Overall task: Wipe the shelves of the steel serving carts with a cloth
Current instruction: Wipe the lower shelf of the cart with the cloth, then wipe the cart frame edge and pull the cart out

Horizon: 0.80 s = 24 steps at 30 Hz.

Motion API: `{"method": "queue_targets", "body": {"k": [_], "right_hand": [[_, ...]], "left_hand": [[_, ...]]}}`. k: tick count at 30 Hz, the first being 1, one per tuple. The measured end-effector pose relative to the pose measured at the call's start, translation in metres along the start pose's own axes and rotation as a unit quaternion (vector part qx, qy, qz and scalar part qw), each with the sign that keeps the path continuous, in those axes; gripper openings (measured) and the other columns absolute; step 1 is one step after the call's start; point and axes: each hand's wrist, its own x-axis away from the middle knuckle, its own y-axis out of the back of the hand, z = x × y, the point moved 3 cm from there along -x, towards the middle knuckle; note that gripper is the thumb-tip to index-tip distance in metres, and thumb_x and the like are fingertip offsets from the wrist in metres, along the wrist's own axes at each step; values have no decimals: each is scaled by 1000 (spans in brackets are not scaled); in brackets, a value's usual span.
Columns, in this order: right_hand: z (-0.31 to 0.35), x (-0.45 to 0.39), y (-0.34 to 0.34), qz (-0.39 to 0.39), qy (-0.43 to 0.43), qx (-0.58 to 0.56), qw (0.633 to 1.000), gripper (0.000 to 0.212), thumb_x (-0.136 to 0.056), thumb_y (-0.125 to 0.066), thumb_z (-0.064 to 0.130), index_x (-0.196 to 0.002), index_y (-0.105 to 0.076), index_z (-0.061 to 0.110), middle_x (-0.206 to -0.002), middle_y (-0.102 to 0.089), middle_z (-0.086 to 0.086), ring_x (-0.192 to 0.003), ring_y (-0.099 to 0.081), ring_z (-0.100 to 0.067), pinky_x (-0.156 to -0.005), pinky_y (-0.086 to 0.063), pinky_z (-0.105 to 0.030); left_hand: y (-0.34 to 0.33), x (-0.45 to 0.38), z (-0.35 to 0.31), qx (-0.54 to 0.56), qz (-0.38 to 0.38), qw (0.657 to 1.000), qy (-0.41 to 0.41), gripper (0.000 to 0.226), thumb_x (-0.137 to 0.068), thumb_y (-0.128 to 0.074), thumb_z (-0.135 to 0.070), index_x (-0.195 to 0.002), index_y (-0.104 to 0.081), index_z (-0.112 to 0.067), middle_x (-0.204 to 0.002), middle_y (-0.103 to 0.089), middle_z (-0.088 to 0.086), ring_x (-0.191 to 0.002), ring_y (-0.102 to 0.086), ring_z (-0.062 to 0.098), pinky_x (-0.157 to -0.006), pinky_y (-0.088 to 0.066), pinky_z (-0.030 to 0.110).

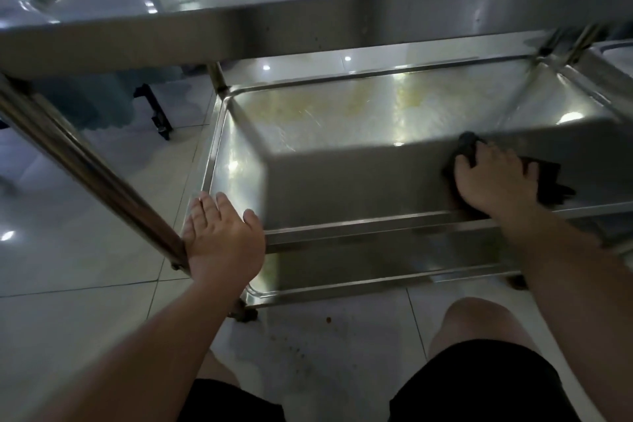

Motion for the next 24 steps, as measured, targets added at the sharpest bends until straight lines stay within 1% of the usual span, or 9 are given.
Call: {"method": "queue_targets", "body": {"k": [4,8,10,11,13,16,18,21,24], "right_hand": [[90,70,-32,-18,197,4,980,77,-95,-23,64,-161,-33,26,-167,-33,3,-155,-26,-21,-127,-10,-51],[157,122,-47,75,384,6,920,85,-94,-19,80,-165,-18,33,-172,-14,14,-159,-6,-9,-129,4,-44],[170,128,-48,118,448,25,886,94,-88,-29,89,-165,-12,37,-172,-9,18,-158,1,-6,-128,8,-44],[171,128,-50,129,473,39,871,96,-87,-41,85,-165,-10,38,-172,-7,19,-158,3,-6,-128,9,-43],[167,125,-52,136,517,59,843,95,-89,-63,60,-165,-8,39,-172,-7,20,-158,2,-7,-128,10,-40],[159,125,-51,141,549,56,822,92,-90,-68,22,-164,-16,40,-170,-17,20,-158,-5,-5,-124,14,-31],[155,130,-50,142,548,39,823,87,-92,-67,18,-163,-22,40,-169,-24,20,-157,-11,-5,-124,11,-29],[149,140,-41,158,523,13,838,84,-87,-68,9,-159,-35,39,-165,-34,19,-155,-24,-8,-127,-2,-34],[149,154,-21,191,469,5,862,80,-89,-60,3,-158,-38,37,-165,-35,17,-155,-23,-11,-128,-5,-39]], "left_hand": [[2,0,-2,7,-4,1000,6,72,-105,-18,-42,-164,-22,-2,-171,-18,25,-162,-10,35,-131,-8,48],[2,0,-3,14,10,1000,9,73,-104,-13,-43,-166,-16,-4,-174,-11,21,-162,-3,32,-131,-4,46],[2,0,-1,9,6,1000,5,80,-98,-4,-44,-166,-15,-4,-174,-10,21,-163,-2,32,-132,-3,45],[1,-1,-1,9,8,1000,4,84,-94,-1,-45,-166,-15,-4,-174,-10,21,-163,-2,31,-132,-2,44],[0,-1,0,12,12,1000,8,87,-90,0,-44,-166,-16,-4,-174,-11,20,-163,-3,31,-131,-3,44],[2,-1,-1,18,11,1000,16,84,-92,-7,-42,-165,-20,-4,-173,-16,21,-162,-8,33,-131,-5,45],[4,-3,-3,21,9,1000,19,81,-93,-12,-41,-164,-24,-3,-172,-20,22,-161,-13,35,-130,-9,47],[7,-10,-7,27,52,998,24,81,-93,-17,-40,-164,-22,-2,-172,-17,23,-161,-12,36,-129,-8,49],[20,-24,-9,9,164,986,19,79,-99,-26,-43,-166,-9,-5,-175,-1,20,-162,0,35,-131,-3,51]]}}
